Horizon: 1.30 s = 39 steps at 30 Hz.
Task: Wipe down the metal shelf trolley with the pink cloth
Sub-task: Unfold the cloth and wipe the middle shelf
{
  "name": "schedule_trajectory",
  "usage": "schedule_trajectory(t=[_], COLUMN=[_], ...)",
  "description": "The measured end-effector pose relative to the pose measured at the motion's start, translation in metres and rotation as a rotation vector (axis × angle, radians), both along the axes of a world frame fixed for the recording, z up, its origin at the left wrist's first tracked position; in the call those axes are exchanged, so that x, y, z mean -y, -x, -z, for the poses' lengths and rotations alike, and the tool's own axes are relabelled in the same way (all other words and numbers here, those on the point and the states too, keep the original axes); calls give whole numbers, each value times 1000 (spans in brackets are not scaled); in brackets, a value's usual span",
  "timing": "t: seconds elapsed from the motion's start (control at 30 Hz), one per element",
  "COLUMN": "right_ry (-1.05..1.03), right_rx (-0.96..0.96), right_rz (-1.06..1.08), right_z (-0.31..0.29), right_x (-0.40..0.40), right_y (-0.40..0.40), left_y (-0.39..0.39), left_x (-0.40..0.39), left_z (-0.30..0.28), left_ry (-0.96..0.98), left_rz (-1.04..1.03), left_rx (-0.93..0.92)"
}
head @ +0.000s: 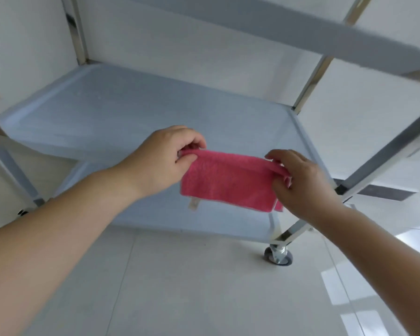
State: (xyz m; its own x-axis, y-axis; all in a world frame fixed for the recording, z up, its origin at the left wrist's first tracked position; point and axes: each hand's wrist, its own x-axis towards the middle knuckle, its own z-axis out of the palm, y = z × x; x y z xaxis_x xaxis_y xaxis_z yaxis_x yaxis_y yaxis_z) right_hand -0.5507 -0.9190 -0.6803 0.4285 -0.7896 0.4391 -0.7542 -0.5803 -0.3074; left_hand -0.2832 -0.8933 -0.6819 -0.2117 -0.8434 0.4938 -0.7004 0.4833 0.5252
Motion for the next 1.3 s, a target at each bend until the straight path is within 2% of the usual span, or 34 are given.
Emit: schedule_trajectory(t=[0.23,0.4,0.47,0.6,0.67,0.77,0.93,1.1,1.2,1.3], right_ry=[-101,-160,-54,148,89,-43,-255,-395,-438,-395], right_rx=[-153,-460,-563,-639,-668,-673,-540,-404,-513,-669], right_rz=[349,427,327,-241,-381,-415,-320,168,275,182], right_z=[-13,-3,-1,8,15,17,23,31,26,9], right_x=[22,29,30,40,49,63,71,92,89,81], right_y=[59,77,75,62,54,52,53,32,22,30], left_y=[85,118,119,110,103,88,61,52,45,32], left_x=[69,99,103,106,103,93,80,81,77,73], left_z=[-8,10,15,13,11,13,23,38,38,36], left_ry=[-1,-74,-101,-137,-108,-57,-127,-127,-133,-121], left_rz=[50,40,32,37,37,44,73,136,175,194], left_rx=[-2,22,36,95,140,177,230,234,236,256])
